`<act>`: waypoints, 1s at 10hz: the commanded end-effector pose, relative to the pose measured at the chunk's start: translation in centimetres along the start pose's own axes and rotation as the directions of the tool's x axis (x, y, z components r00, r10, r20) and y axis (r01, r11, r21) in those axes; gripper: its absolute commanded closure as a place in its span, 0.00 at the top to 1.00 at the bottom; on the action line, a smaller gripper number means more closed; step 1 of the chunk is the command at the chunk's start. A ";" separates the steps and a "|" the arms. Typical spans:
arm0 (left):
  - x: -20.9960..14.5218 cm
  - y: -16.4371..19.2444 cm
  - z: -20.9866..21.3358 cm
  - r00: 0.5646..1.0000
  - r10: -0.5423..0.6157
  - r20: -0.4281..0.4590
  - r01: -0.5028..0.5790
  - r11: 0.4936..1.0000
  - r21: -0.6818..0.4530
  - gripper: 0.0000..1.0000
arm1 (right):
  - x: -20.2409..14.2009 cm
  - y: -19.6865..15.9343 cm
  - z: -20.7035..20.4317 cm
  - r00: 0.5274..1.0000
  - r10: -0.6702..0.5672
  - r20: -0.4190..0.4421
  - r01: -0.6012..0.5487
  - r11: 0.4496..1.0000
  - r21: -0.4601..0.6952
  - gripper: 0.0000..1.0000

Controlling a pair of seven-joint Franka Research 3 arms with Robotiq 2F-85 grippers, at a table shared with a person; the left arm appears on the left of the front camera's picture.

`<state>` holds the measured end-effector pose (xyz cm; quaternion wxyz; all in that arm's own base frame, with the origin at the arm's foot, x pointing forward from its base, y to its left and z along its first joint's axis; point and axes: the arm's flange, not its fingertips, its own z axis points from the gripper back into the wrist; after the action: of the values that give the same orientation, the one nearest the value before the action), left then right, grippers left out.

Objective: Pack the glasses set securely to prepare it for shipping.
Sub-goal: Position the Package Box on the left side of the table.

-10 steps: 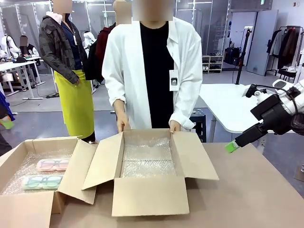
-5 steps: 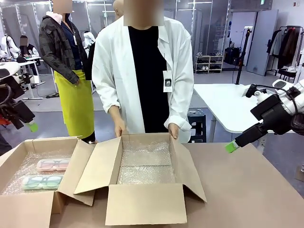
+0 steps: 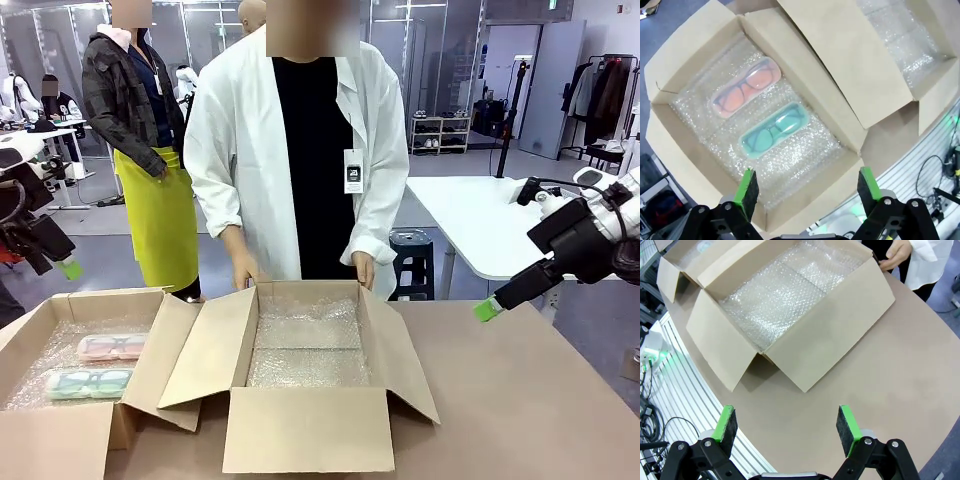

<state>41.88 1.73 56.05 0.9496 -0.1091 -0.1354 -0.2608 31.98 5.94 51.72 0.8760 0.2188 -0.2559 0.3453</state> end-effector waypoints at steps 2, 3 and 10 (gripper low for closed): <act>0.2 0.1 0.5 1.000 0.007 -0.002 -0.007 1.000 0.014 1.00 | 0.1 0.1 -0.1 1.000 0.005 0.007 -0.005 1.000 -0.001 1.00; 0.2 0.1 0.5 1.000 0.007 -0.002 -0.007 1.000 0.014 1.00 | 0.1 0.1 -0.1 1.000 0.005 0.007 -0.005 1.000 -0.001 1.00; 0.2 0.1 0.5 1.000 0.007 -0.002 -0.007 1.000 0.014 1.00 | 0.1 0.1 -0.1 1.000 0.005 0.007 -0.005 1.000 -0.001 1.00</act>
<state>41.98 1.74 56.15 0.9495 -0.1087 -0.1361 -0.2609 31.98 5.94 51.72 0.8760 0.2188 -0.2559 0.3453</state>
